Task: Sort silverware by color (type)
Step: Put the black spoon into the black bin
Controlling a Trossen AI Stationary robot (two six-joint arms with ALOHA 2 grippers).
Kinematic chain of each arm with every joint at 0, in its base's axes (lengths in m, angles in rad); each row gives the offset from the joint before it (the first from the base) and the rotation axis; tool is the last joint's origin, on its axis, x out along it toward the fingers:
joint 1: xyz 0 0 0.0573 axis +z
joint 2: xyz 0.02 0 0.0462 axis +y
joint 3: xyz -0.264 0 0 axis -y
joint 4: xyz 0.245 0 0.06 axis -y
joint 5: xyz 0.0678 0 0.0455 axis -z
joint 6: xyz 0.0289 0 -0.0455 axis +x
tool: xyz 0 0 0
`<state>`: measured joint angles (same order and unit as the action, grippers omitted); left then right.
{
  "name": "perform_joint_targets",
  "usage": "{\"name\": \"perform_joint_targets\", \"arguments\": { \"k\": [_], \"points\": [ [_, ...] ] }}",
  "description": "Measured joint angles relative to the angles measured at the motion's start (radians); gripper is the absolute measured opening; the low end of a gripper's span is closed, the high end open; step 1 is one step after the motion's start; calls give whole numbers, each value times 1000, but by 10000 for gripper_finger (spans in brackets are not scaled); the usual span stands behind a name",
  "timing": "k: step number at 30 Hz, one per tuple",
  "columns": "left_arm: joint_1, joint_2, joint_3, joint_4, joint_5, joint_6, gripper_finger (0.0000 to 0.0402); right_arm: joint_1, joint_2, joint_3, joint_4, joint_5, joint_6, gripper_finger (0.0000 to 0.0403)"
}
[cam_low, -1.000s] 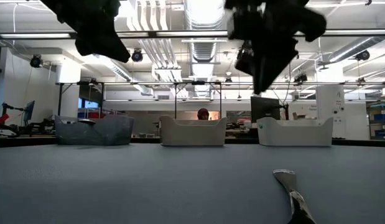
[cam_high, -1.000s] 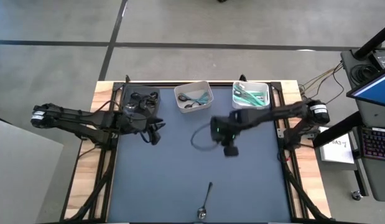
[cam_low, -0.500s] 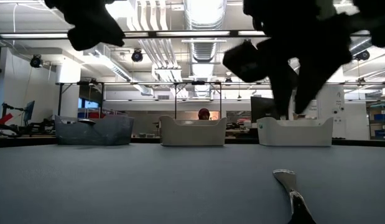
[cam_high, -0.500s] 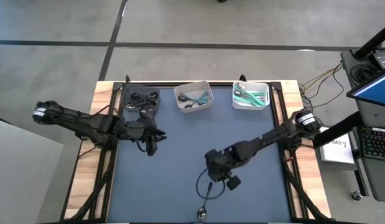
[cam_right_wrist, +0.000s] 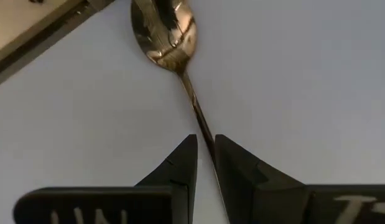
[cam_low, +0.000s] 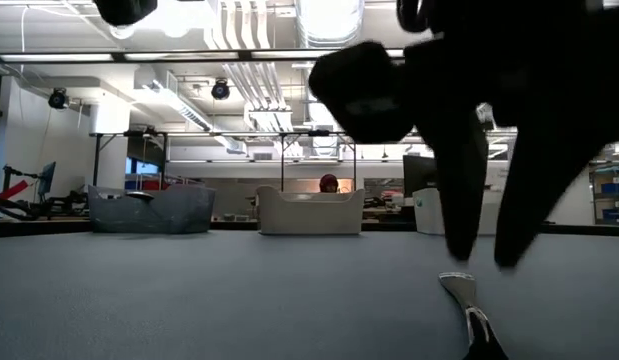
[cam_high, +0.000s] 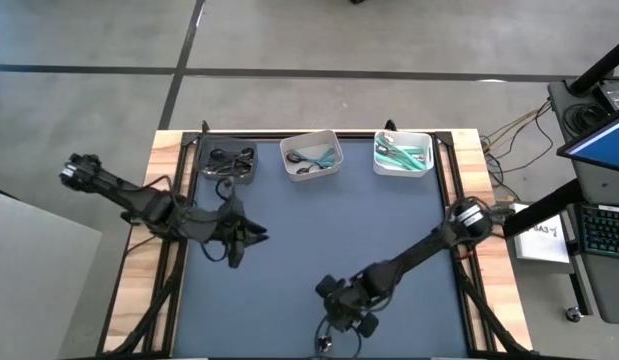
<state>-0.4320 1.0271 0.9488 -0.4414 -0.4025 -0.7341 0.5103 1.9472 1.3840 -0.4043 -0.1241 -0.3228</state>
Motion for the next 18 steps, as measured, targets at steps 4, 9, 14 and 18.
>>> {"name": "perform_joint_targets", "arguments": {
  "k": [4, 9, 14, 18],
  "points": [
    [-68, 19, 55, 1, -43, -9, 79, 8, 74, 52, -4, 40, -5, 47],
    [-154, 31, 103, -3, -150, -2, 79, 8, 111, 83, -9, 82, -36, 47],
    [-222, 44, 116, -2, -244, -1, 79, 0, 117, 83, -9, 77, 23, 38],
    [-242, 59, 116, -2, -270, -13, 79, -2, 117, 83, -6, 52, 168, 15]
  ]
}}
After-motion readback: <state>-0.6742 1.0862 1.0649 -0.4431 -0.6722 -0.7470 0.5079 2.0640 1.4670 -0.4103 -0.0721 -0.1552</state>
